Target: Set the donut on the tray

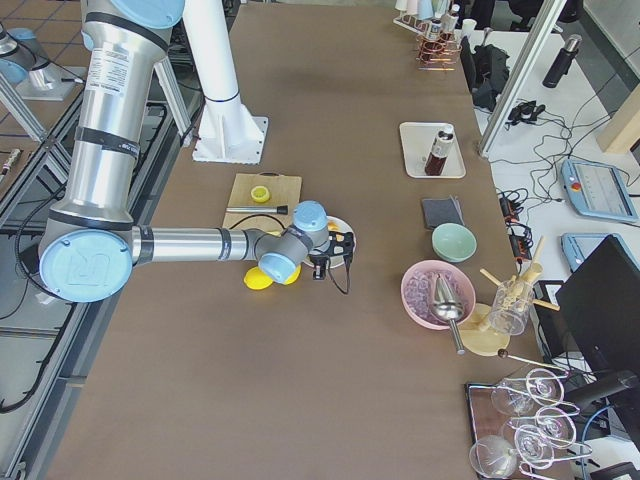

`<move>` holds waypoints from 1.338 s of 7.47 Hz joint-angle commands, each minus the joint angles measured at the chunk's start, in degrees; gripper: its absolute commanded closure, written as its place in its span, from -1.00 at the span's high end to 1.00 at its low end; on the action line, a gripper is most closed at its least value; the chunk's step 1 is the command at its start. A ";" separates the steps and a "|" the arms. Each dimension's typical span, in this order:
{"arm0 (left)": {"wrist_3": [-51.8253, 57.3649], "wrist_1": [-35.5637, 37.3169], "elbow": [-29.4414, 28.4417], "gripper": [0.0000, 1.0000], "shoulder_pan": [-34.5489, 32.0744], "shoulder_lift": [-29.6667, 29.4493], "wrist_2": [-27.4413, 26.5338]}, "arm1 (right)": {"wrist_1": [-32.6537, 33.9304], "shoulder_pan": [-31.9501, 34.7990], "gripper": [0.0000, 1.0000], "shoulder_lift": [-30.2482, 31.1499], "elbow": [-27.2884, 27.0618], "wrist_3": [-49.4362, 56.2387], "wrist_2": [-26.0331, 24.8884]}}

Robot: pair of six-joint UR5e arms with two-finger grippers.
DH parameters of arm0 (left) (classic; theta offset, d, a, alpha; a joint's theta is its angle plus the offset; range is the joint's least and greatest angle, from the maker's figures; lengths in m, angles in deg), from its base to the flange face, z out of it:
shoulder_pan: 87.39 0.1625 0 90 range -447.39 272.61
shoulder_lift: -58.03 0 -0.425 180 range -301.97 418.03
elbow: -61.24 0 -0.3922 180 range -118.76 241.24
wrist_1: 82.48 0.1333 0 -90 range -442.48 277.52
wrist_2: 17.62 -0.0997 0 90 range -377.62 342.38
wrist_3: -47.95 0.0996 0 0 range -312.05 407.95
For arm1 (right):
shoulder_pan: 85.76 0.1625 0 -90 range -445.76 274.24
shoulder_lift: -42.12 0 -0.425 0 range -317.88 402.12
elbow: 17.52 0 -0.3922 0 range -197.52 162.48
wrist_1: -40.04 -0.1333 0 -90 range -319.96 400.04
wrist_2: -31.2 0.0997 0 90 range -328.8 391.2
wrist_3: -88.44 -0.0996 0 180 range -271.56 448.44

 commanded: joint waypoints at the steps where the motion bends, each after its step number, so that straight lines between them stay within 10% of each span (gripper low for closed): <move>1: 0.00 0.00 0.09 0.98 0.00 0.00 0.00 | -0.03 -0.39 -1.00 0.02 0.08 -0.14 -0.10; 7: -3.59 0.27 0.08 0.98 0.00 -0.79 5.62 | 0.68 0.39 -1.00 -10.33 -0.79 -8.81 1.13; 10: -9.82 0.09 0.44 0.98 1.84 -2.98 6.76 | 8.72 -0.56 -1.00 -26.46 -2.19 -20.04 1.83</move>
